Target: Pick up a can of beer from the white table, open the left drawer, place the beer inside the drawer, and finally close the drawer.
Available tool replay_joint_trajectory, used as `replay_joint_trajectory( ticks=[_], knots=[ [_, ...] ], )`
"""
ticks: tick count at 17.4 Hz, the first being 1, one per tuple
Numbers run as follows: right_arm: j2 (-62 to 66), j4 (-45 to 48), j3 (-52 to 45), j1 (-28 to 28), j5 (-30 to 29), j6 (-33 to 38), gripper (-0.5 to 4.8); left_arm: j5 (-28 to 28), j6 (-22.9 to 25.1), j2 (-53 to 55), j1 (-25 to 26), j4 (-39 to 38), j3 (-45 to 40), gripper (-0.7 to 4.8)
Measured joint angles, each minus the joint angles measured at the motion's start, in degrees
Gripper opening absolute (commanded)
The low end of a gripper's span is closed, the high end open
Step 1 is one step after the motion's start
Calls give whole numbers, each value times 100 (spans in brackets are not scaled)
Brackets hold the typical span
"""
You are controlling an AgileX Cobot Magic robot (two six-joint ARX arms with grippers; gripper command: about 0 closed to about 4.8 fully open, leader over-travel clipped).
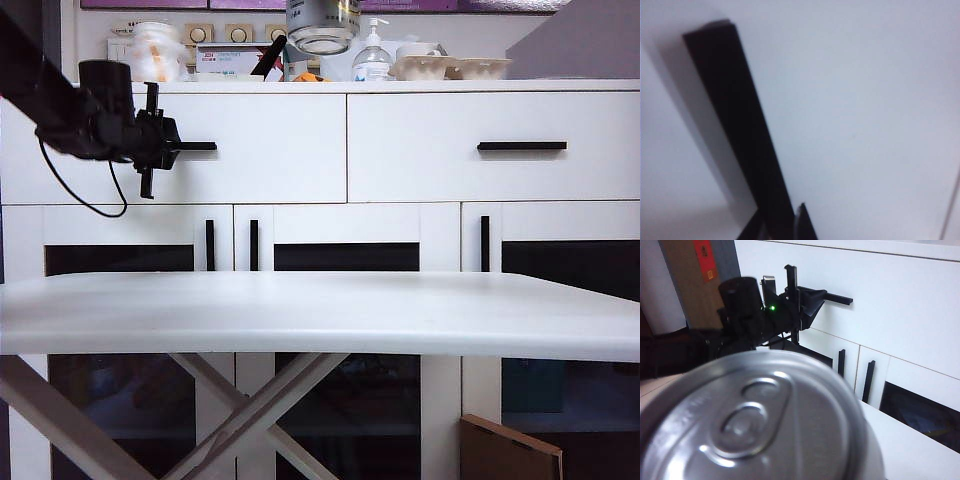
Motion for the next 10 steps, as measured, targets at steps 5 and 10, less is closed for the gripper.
replay_joint_trajectory(
  ticks=[5,10],
  knots=[
    [0,-4,0,-4,52,0,40,221,7,31,55,649,-289,-7],
    [0,0,0,-4,170,0,40,332,17,42,59,782,-308,-7]
  ],
)
